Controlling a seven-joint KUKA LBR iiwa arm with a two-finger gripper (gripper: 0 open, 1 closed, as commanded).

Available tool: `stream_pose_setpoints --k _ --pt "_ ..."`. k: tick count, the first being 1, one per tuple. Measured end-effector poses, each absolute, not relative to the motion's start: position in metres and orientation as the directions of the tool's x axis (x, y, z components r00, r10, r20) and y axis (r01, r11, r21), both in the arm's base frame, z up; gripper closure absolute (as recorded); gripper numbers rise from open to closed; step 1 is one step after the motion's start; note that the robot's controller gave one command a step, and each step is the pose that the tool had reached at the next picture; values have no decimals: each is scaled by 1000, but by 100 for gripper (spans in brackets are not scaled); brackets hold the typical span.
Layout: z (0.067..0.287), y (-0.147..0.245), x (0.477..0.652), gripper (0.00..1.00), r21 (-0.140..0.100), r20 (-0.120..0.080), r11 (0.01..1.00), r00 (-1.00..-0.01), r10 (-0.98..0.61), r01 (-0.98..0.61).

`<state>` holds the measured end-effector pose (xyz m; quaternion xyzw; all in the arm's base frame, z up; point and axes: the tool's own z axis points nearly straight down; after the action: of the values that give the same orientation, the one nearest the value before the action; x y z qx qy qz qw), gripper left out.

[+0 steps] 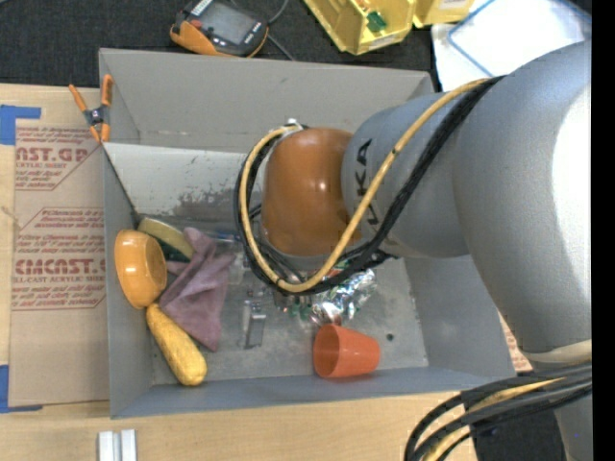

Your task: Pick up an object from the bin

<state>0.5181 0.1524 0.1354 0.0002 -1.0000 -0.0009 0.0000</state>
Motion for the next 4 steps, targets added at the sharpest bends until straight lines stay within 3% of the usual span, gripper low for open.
stream_pose_setpoints --k 1,2,3,4 --pt "135 152 518 0 2 0 1000 -1000 -1 -1" --pt "97 196 546 0 2 -2 992 -992 -125 -125" --pt "80 199 519 0 2 -4 995 -995 -96 -96" --pt "78 218 568 0 -2 8 975 -975 -222 -222"
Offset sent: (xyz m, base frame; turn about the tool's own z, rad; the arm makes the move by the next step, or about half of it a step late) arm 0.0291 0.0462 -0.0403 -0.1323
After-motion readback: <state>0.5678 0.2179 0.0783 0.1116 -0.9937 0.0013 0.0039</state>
